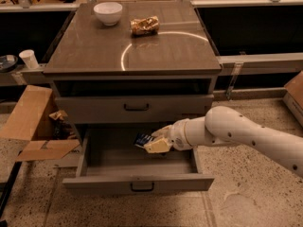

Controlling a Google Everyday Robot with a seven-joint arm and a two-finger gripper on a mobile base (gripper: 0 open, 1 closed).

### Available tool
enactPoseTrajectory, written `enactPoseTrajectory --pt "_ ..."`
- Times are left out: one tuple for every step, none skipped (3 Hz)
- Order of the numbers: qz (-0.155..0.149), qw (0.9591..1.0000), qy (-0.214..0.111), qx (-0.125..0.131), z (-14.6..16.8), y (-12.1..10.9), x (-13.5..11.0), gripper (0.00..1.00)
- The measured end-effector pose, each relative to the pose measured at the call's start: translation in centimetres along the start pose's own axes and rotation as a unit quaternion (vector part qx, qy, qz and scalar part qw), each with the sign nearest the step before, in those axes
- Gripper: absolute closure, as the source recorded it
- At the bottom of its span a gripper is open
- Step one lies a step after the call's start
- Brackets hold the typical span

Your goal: Place rxbar blueberry into middle drawer

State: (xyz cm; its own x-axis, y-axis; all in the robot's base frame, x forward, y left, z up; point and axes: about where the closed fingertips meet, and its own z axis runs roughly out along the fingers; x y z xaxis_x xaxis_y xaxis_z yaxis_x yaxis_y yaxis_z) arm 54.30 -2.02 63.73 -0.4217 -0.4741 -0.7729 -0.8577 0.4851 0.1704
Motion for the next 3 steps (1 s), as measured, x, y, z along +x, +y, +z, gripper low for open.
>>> enactPoseTrajectory --pt "0.0 1.0 0.0 0.0 0.0 0.0 0.0 1.0" --pt "0.006 0.9998 0.012 0.014 1.2 -0.8 1.7 1.0" --pt "0.005 0.9984 0.042 0.039 3.6 -2.6 5.6 1.0"
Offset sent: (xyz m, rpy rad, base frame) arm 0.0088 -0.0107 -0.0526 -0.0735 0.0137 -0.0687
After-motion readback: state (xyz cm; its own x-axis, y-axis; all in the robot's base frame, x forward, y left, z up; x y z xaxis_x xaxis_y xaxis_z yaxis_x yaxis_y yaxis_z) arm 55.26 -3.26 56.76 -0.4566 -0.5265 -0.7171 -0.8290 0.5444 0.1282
